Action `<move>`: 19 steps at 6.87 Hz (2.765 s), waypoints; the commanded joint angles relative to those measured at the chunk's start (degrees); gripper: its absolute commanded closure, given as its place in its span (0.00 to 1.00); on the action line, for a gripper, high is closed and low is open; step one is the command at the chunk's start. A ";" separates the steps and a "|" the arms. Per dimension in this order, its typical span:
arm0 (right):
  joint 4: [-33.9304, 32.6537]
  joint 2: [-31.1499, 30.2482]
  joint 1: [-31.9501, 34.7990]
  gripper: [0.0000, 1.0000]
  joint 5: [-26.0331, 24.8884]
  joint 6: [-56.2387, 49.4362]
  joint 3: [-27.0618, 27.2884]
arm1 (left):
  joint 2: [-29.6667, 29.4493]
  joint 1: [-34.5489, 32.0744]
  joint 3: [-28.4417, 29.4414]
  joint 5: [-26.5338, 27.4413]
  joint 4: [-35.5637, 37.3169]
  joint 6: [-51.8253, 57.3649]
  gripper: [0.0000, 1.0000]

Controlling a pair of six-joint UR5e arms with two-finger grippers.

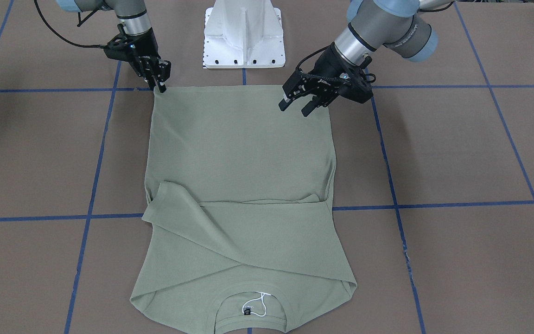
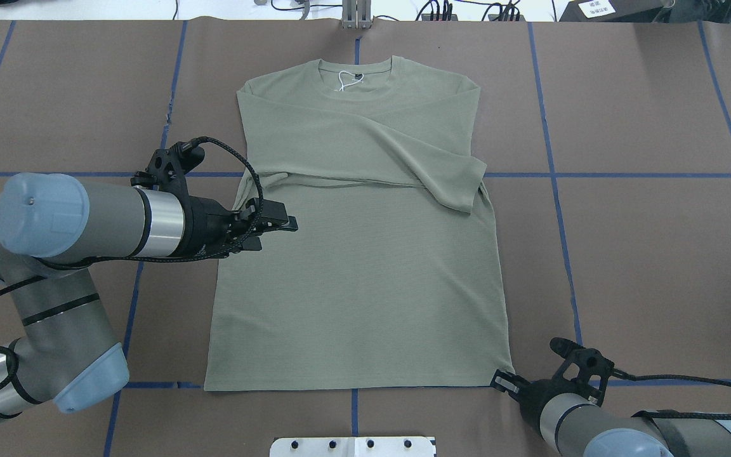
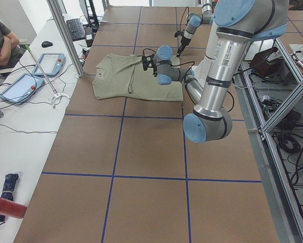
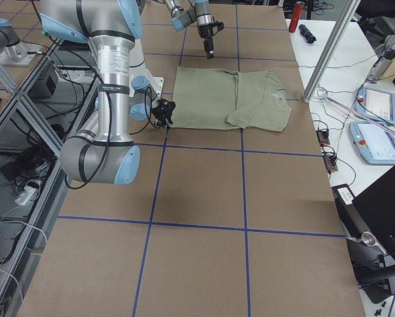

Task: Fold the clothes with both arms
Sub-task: 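Move both grippers to the hem corners nearest the robot, then close both grippers on the hem corners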

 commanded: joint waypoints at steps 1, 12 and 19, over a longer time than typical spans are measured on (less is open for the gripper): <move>0.00 -0.01 0.18 1.00 0.00 0.00 0.20 | 0.36 -0.01 -0.09 0.01 0.00 0.00 0.17; 0.00 -1.86 0.27 1.00 0.09 0.00 3.72 | 12.58 24.34 -10.02 20.14 26.28 -13.98 0.22; 0.09 -1.77 0.18 1.00 0.09 0.00 3.72 | 14.60 25.22 -11.33 20.05 26.63 -13.97 1.00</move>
